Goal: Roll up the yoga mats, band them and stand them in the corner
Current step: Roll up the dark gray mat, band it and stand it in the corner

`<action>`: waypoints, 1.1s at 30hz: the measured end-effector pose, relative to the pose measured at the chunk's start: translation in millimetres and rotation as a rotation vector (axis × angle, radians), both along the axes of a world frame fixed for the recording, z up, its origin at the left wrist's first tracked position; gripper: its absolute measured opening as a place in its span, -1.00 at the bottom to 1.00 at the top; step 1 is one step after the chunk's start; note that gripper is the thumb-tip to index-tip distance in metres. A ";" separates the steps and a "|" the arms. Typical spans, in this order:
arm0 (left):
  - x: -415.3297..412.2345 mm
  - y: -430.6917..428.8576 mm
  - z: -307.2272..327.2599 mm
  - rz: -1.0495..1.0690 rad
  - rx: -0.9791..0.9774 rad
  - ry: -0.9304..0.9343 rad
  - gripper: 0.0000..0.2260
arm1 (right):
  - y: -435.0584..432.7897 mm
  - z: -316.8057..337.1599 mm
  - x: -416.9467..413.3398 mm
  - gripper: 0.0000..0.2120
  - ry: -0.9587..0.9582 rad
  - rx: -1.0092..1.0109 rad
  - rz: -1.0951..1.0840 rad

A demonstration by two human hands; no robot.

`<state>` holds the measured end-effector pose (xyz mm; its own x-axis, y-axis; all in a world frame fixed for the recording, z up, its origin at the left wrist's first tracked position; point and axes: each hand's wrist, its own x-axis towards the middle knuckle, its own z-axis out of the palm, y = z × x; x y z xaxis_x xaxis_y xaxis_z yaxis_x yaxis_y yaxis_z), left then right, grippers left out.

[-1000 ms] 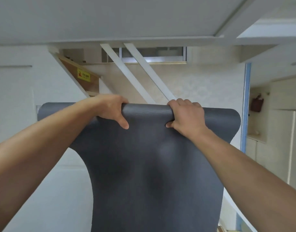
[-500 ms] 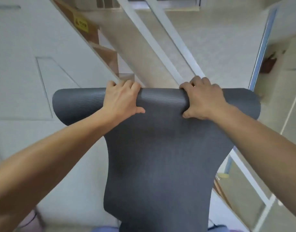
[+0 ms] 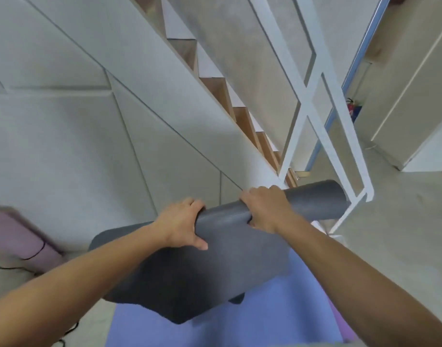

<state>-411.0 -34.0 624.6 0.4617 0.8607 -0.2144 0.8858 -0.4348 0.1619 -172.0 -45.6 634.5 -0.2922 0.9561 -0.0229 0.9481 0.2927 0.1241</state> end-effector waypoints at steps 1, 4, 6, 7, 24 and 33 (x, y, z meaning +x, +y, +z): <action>-4.4 -1.2 -9.5 -0.006 -0.138 -0.032 -0.16 | -8.7 -21.2 -0.8 -0.67 -0.043 0.049 0.017; -17.8 -1.6 -37.7 0.010 -0.450 -0.135 -0.09 | -35.7 -68.4 -2.5 -0.49 -0.017 0.119 0.045; -20.3 -6.1 -55.0 0.030 -0.550 -0.162 -0.33 | -48.5 -91.6 -2.0 -0.44 0.039 0.153 0.045; -19.9 -7.9 -63.4 0.021 -0.539 -0.141 -0.43 | -53.2 -99.0 -1.9 -0.42 0.059 0.121 0.040; -20.9 0.3 -82.8 -0.177 -0.209 0.168 -0.54 | -43.2 -109.7 -4.2 -0.53 0.012 -0.215 -0.044; -28.0 0.7 -96.5 -0.195 -0.559 0.152 -0.41 | -34.4 -112.1 -6.3 -0.74 0.206 -0.675 -0.050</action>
